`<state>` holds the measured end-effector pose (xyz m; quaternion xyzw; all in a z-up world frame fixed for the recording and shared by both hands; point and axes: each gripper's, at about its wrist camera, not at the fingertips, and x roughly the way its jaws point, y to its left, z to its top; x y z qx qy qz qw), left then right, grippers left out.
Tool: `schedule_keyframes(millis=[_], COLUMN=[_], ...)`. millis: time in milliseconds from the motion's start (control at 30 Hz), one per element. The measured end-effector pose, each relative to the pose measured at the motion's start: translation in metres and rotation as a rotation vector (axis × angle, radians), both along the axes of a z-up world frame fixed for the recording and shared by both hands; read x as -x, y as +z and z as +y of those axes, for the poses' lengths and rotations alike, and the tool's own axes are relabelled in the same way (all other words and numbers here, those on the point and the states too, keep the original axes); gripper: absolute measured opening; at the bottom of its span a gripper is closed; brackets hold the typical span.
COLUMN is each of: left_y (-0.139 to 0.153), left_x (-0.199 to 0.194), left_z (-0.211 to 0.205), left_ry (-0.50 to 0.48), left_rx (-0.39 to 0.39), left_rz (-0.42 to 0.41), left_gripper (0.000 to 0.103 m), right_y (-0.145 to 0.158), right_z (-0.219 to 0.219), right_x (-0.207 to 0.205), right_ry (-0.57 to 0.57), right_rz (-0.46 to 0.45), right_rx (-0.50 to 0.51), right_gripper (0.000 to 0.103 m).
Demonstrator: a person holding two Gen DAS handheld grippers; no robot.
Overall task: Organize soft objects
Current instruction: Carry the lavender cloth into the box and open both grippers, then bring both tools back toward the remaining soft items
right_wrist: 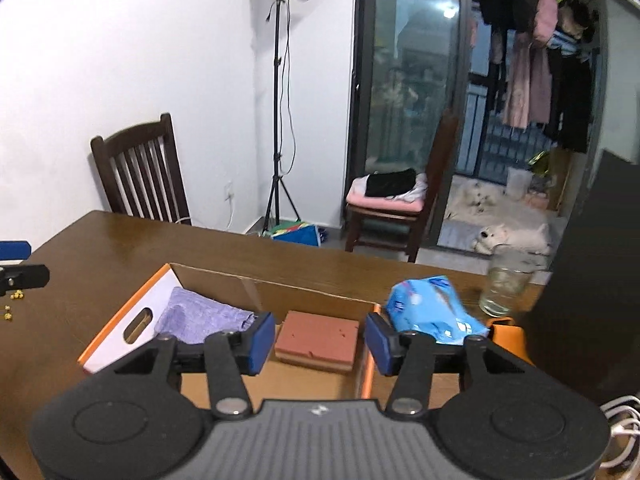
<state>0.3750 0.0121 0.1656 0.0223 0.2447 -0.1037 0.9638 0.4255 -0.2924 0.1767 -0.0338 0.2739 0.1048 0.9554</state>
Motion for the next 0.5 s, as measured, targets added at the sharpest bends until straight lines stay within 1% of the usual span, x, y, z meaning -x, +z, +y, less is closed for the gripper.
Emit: schedule_keyframes(millis=[167, 267, 400, 500], left_y=[0.002, -0.003, -0.022, -0.043], left_x=[0.050, 0.090, 0.147, 0.188], left_z=[0.004, 0.014, 0.021, 0.023], left_ry=[-0.017, -0.014, 0.015, 0.042], left_rx=[0.011, 0.028, 0.027, 0.034], left_rz=[-0.043, -0.095, -0.202, -0.257], left_gripper=[0.081, 0.083, 0.089, 0.093], right_y=[0.005, 0.002, -0.010, -0.027], right_z=[-0.010, -0.011, -0.006, 0.000], right_x=[0.055, 0.092, 0.148, 0.191], right_ry=[0.006, 0.028, 0.069, 0.106], right_rz=[-0.053, -0.090, -0.167, -0.225], right_rx=[-0.012, -0.027, -0.035, -0.051], right_gripper=[0.052, 0.053, 0.057, 0.060])
